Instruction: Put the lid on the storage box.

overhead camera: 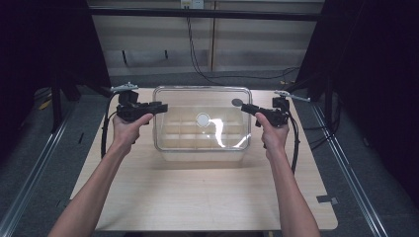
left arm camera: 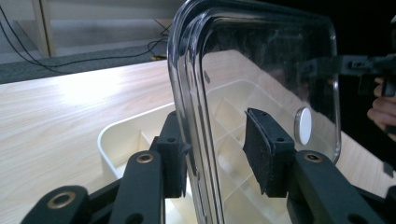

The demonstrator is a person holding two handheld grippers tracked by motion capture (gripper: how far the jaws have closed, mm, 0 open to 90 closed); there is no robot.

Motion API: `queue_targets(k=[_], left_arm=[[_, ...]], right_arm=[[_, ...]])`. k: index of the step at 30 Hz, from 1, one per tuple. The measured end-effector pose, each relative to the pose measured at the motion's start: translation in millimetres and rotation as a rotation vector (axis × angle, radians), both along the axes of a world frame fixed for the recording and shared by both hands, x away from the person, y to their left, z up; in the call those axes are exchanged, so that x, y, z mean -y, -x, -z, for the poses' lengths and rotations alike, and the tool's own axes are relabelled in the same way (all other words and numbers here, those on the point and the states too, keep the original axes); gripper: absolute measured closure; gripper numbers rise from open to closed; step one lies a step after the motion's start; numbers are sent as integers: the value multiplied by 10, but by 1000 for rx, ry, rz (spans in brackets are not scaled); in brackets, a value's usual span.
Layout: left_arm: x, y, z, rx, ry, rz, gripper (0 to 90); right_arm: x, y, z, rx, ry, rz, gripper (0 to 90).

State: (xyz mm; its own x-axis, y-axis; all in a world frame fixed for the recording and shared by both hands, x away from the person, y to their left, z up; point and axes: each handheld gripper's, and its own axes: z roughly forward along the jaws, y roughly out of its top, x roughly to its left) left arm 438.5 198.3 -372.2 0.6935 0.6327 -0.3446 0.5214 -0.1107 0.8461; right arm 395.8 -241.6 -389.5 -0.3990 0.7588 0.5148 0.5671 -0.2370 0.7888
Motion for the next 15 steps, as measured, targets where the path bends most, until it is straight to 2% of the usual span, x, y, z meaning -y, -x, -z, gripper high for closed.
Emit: queue_targets(k=[5,11,15], left_arm=[[21,-44,39,-14,2,-3,596],[54,-75,111,-15,-36,-8,548],[62,-93,145,-22,-45,-14,528]], right_arm=[[13,-41,27,-10,4,3,655],[9,-67,98,-4,-17,19,657],[4,-86,115,-8,-15,29,656]])
